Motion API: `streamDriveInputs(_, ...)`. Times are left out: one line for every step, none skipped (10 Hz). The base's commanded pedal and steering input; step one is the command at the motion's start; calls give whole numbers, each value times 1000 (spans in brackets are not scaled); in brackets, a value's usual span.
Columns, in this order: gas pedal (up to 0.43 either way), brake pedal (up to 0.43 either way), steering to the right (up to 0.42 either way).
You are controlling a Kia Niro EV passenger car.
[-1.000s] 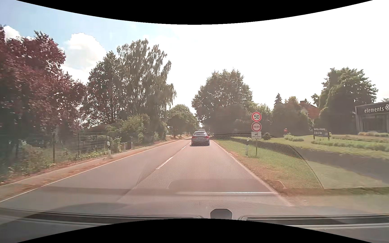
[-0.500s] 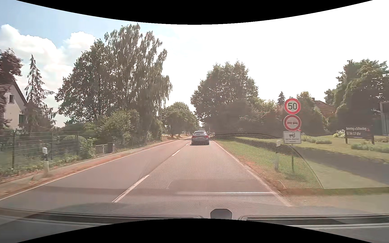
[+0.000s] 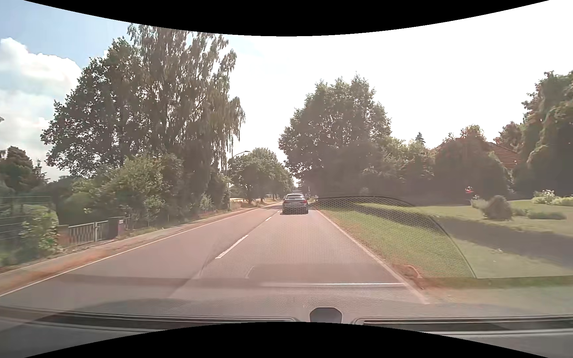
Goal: Follow the waypoints while adhering to traffic rules and regulations
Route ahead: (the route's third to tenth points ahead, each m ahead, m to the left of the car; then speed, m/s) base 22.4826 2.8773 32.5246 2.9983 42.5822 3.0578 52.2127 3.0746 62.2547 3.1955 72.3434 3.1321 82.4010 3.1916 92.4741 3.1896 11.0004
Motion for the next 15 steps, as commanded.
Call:
streamDriveInputs(240,0,-3)
streamDriveInputs(240,0,-3)
streamDriveInputs(240,0,-3)
streamDriveInputs(240,0,-3)
streamDriveInputs(240,0,-3)
streamDriveInputs(240,0,-3)
streamDriveInputs(240,0,-3)
streamDriveInputs(228,0,-3)
streamDriveInputs(228,0,-3)
streamDriveInputs(197,0,-3)
streamDriveInputs(169,0,-3)
streamDriveInputs(169,0,-3)
streamDriveInputs(169,0,-3)
streamDriveInputs(169,0,-3)
streamDriveInputs(177,0,-3)
